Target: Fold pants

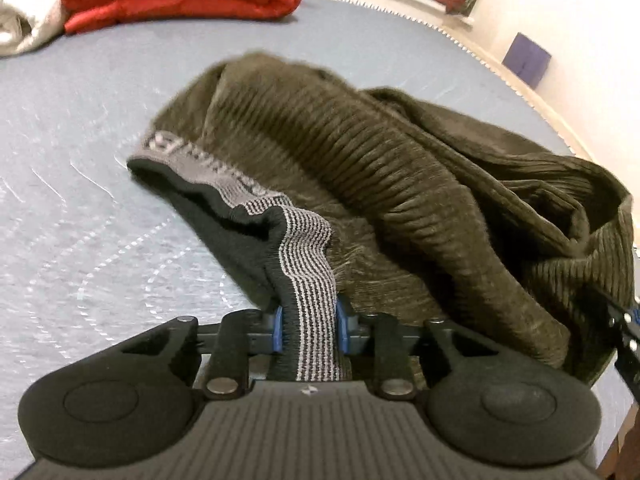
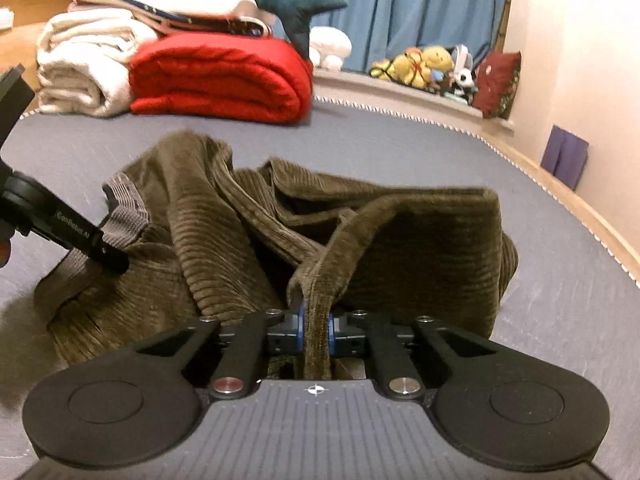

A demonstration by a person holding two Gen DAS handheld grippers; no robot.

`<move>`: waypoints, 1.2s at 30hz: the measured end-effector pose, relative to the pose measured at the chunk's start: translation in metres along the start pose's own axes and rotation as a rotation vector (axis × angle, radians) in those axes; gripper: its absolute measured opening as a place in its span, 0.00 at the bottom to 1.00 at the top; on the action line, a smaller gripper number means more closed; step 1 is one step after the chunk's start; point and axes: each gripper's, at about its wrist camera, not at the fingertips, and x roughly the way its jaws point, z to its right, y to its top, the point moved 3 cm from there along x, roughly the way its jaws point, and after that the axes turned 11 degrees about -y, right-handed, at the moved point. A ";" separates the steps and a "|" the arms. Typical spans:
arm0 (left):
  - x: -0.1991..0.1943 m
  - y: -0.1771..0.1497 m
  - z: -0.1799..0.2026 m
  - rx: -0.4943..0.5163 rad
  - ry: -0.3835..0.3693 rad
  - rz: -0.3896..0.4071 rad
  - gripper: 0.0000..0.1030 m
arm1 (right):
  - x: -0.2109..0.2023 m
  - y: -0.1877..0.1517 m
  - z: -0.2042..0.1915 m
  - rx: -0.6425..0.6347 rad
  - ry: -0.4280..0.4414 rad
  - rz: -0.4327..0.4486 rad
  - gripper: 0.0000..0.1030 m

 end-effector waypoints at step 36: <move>-0.201 -0.039 -0.097 -0.129 0.253 0.125 0.53 | -0.133 0.011 -0.052 -0.280 0.466 0.018 0.37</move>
